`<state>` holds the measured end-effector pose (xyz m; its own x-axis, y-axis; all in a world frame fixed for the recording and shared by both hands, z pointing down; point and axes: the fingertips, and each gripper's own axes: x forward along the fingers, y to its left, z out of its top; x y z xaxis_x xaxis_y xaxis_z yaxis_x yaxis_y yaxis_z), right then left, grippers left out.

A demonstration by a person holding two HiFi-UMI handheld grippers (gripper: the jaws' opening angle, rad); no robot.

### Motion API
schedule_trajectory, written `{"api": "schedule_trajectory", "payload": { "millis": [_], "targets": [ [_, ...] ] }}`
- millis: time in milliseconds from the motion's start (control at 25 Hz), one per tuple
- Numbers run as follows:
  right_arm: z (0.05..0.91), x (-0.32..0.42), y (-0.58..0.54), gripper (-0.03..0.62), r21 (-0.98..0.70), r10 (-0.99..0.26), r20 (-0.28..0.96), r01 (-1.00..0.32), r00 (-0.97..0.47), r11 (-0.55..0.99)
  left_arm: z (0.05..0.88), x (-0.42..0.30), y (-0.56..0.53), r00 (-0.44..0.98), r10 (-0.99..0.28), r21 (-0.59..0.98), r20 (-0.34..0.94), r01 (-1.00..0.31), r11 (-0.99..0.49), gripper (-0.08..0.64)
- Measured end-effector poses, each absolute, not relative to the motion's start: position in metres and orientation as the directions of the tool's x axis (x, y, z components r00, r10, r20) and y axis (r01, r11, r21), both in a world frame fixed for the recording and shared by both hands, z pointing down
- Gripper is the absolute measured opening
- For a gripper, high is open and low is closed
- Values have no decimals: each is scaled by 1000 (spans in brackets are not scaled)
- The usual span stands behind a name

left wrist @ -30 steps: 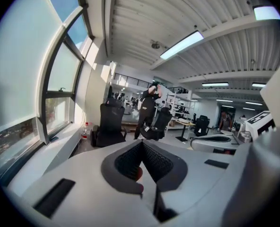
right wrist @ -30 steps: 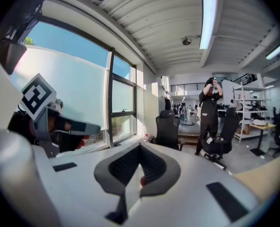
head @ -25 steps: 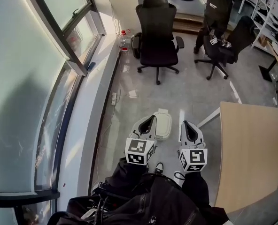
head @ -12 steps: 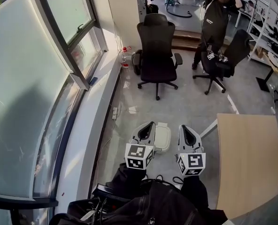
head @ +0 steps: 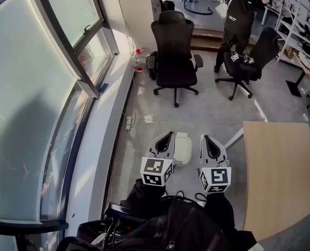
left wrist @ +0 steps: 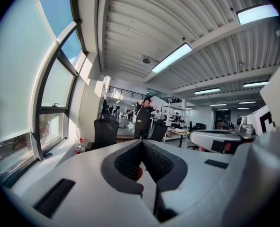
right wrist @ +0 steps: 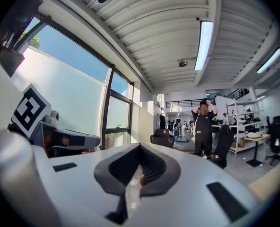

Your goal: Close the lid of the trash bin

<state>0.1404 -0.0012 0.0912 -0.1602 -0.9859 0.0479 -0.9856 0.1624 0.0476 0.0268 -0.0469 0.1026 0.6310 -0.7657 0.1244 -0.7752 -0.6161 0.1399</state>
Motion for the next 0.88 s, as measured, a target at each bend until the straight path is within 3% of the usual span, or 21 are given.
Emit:
{"api": "schedule_trajectory", "payload": {
  "millis": [880],
  "targets": [
    [88, 129, 0, 4, 70, -981, 24, -978, -195, 196, 109, 26, -48, 650, -749, 141, 132, -760, -634, 2]
  ]
}}
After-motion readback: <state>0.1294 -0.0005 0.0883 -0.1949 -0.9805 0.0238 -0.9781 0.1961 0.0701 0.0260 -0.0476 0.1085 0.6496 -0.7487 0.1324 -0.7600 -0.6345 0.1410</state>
